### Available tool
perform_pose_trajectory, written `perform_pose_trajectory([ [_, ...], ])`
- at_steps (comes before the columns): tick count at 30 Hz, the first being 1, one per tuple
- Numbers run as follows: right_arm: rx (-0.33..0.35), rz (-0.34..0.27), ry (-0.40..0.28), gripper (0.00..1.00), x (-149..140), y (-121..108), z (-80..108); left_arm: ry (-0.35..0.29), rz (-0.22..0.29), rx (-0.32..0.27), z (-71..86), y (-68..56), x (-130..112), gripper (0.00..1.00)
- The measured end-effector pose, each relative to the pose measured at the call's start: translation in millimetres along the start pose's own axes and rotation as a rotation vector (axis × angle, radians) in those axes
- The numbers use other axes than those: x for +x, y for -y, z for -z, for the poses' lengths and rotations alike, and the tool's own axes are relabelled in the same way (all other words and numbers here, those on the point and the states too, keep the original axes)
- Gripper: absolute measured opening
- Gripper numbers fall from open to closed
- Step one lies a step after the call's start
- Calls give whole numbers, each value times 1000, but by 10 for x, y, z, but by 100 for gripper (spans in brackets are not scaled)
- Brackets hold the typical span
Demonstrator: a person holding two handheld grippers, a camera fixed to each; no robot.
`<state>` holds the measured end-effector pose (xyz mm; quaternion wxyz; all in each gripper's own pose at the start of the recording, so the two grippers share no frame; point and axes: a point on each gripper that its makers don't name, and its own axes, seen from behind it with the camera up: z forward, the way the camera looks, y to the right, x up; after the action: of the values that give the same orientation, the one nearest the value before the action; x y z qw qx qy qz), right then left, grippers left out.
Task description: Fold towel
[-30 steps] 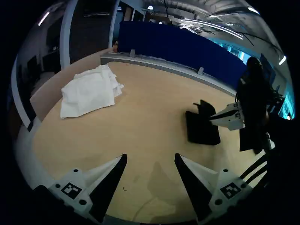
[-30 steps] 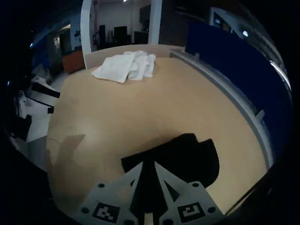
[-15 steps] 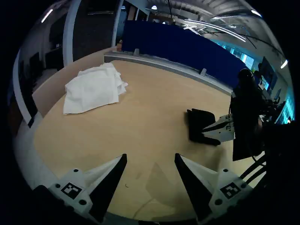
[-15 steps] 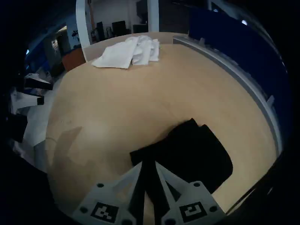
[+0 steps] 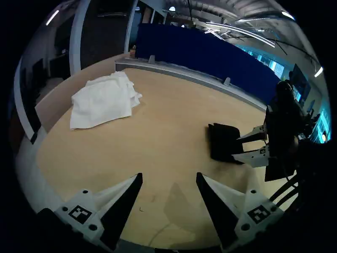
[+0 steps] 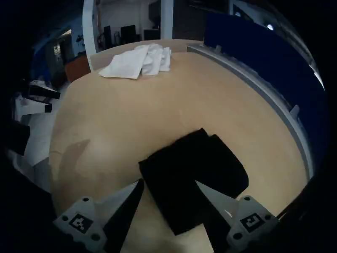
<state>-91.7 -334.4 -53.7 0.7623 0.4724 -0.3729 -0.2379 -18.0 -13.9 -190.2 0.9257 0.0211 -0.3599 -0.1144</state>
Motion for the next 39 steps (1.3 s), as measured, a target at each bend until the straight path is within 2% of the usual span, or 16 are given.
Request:
perform_pose_trajectory([
  [7,-32,-33,-3,83,-146,-91,140,1,-10,0,1,-14,-12,94],
  [17,-88,-87,32,84,-529,-213,329,2,-15,-5,3,-50,-27,94],
  [28,-95,-128,58,82,-755,-166,322,2,-25,-9,-18,-93,-28,94],
  [31,-94,-127,66,74,-810,-141,304,1,-23,-9,-19,-97,-24,94],
  [39,-81,-141,75,44,-892,-94,249,3,-22,-10,-15,-113,-36,94],
])
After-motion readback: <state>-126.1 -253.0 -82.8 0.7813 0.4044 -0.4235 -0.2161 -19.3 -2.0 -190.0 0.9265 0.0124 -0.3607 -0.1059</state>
